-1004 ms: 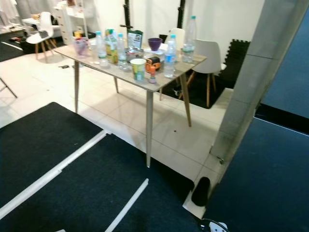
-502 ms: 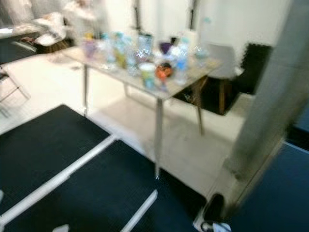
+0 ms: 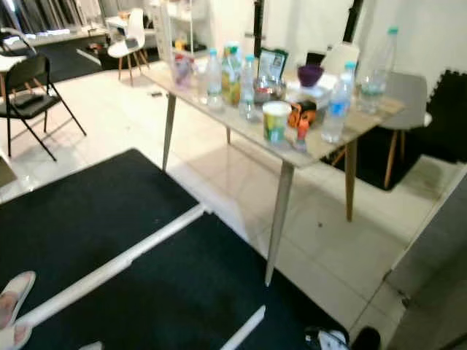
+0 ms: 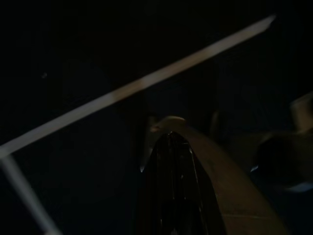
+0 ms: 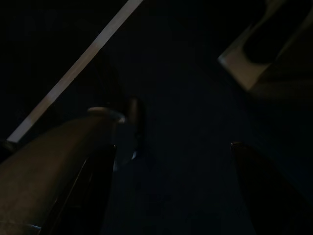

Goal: Restocking fridge

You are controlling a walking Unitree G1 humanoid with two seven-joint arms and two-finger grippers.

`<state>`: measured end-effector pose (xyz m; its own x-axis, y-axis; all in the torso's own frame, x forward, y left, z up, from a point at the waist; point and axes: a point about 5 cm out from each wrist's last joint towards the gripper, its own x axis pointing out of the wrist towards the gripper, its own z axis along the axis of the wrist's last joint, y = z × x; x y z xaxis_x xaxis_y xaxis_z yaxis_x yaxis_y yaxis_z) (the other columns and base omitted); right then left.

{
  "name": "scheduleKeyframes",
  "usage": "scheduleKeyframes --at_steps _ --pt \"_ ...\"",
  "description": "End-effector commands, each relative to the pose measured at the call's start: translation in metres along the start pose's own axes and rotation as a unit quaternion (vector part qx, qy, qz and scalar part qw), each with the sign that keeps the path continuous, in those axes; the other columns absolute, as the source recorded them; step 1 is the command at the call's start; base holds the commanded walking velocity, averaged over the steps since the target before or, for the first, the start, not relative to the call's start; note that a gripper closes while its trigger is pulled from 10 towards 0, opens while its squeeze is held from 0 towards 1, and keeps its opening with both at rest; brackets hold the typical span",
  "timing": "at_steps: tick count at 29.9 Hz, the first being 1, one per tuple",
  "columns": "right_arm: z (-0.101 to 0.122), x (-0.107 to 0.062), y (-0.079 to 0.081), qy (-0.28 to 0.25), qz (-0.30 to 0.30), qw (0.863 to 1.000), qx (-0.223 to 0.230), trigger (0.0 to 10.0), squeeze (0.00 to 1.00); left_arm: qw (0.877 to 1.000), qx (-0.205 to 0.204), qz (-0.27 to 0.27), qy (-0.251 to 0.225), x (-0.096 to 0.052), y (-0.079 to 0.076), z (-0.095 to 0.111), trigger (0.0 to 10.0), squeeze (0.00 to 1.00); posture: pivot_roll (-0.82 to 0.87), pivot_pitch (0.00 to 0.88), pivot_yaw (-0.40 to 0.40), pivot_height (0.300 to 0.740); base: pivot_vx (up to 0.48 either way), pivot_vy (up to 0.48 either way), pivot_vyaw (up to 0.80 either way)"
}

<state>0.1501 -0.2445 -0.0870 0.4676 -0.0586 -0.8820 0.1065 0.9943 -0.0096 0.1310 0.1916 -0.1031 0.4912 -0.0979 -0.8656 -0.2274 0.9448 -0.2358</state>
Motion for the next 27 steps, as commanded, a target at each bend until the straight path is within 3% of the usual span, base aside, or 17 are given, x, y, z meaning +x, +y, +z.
scheduleKeyframes --at_steps 1,13,27 --pt "-0.0002 0.0013 0.0061 0.002 0.004 1.000 0.007 10.0 0.00 1.000 0.007 0.006 0.011 -0.0019 0.0038 -0.0067 10.0 0.00 0.00 0.000 0.009 0.740 0.296 0.000 0.00" --pt "-0.0025 0.0014 0.0066 0.012 0.004 1.000 0.012 10.0 0.00 1.000 0.009 0.005 0.012 -0.0019 0.0035 -0.0074 10.0 0.00 0.00 0.000 0.009 0.740 0.296 0.000 -0.69" --pt "-0.0007 0.0013 0.0058 0.003 0.004 1.000 0.016 10.0 0.00 1.000 0.010 0.005 0.014 -0.0024 0.0043 -0.0087 10.0 0.00 0.01 0.000 0.012 0.740 0.297 0.000 0.00"
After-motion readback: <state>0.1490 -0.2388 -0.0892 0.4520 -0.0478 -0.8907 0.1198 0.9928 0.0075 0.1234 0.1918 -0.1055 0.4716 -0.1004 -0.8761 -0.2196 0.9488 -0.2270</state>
